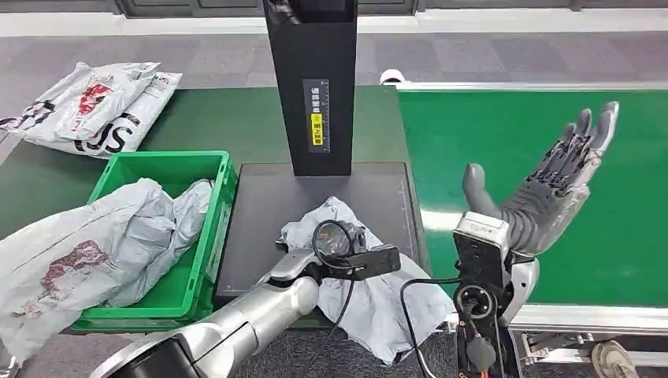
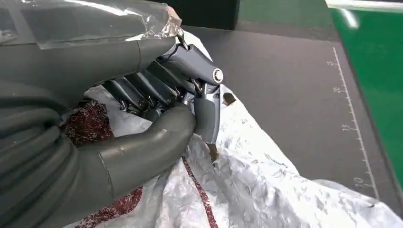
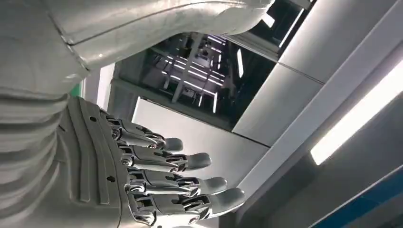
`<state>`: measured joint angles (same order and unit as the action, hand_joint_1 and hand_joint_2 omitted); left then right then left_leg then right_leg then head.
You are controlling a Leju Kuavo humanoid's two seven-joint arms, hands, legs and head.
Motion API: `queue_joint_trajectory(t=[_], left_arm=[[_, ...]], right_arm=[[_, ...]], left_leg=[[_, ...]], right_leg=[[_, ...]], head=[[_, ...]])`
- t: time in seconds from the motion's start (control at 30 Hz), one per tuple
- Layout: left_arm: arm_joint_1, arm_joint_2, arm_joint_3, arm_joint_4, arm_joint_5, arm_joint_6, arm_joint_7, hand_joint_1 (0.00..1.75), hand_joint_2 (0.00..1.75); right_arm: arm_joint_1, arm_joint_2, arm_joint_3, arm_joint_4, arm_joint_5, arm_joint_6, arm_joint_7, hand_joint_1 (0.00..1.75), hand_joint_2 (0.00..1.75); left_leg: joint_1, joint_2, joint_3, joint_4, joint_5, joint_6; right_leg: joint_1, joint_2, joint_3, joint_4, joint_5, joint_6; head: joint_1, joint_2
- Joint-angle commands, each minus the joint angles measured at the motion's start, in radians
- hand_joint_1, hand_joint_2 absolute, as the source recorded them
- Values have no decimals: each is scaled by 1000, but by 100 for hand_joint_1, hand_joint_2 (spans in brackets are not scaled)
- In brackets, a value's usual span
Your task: Moved the parcel from conveyor to table for the left to box.
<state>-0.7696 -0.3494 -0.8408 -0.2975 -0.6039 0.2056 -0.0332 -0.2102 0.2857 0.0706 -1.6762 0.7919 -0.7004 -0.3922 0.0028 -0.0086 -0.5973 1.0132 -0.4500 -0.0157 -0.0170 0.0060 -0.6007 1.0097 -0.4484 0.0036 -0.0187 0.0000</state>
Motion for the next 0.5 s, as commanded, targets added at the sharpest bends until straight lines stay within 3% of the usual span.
queue_joint_trajectory(t=[0.03,0.2,0.5], left_arm=[[-15,34,27,60,-17,45,-3,175,175],[-45,34,73,33,-17,130,-43,175,175],[-59,28,78,34,-19,118,-36,175,175]], right_arm=[[-34,-11,30,44,-12,2,-4,0,175],[-44,4,13,56,5,2,-9,0,175],[-41,7,8,59,3,2,-19,0,175]], left_leg=[[1,5,3,-2,-1,0],[1,4,1,0,0,0],[1,2,1,0,0,1]], right_leg=[[1,3,2,-3,1,-1],[1,2,1,-1,1,-1],[1,1,1,-1,1,-1]], head=[[0,0],[0,0],[0,0]])
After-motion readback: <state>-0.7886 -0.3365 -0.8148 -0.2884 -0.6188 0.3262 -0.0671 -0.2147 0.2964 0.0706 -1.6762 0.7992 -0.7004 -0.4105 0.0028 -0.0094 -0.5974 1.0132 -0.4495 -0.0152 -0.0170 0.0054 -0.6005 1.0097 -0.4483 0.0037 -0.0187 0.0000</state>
